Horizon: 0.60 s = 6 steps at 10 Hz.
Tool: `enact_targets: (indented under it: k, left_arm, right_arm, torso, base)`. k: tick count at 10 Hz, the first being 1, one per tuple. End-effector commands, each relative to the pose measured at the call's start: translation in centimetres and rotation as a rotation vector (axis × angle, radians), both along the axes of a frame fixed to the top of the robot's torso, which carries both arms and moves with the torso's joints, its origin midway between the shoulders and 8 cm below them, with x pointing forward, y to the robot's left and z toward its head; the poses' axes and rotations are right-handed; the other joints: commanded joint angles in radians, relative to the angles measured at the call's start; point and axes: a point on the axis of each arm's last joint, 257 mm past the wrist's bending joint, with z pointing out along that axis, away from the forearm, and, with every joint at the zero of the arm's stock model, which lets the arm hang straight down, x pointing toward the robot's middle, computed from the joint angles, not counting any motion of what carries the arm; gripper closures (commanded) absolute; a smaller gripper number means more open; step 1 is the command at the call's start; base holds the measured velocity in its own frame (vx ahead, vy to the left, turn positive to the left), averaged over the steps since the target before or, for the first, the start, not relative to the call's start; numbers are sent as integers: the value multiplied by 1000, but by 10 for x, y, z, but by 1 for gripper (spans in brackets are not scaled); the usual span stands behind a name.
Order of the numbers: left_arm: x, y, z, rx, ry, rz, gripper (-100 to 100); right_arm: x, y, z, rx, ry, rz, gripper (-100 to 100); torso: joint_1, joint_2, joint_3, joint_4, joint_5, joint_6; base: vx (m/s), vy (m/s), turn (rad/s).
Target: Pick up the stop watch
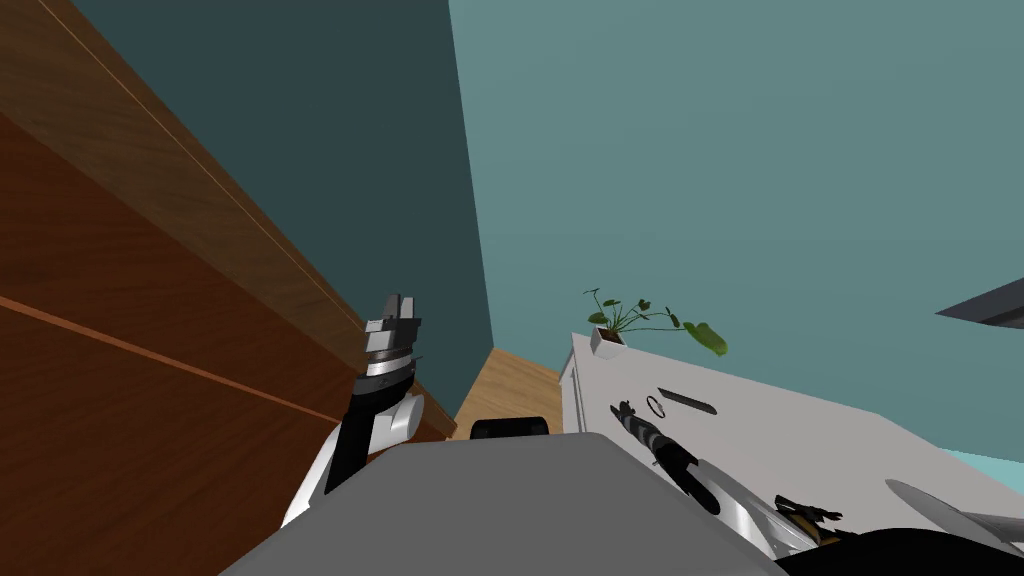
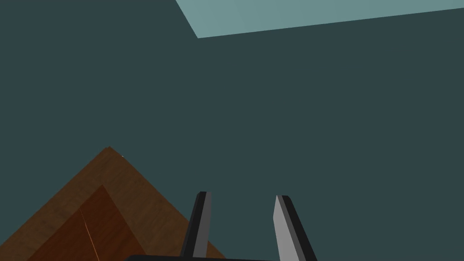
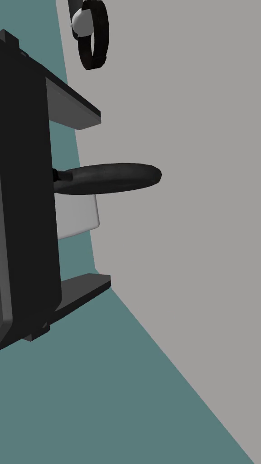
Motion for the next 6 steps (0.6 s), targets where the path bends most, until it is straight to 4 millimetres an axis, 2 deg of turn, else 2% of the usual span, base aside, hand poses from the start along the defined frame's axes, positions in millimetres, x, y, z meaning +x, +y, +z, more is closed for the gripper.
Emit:
enact_targets:
  k: [1,2,6]
  left_arm:
    - [0,0,0,0,0,0,0]
    - [0,0,0,0,0,0,0]
    - [0,0,0,0,0,0,0]
  right_arm:
    - [0,0,0,0,0,0,-100]
    - [0,0,0,-1,0,0,100]
    - [0,-1,0,-4,2,0,100]
  torso:
    - [0,0,0,0,0,0]
    - [1,0,0,0,0,0]
    - [3,-1,0,0,0,0]
  base:
    - [-7,-24,14]
    - [0,0,0]
    - [0,-1,-2]
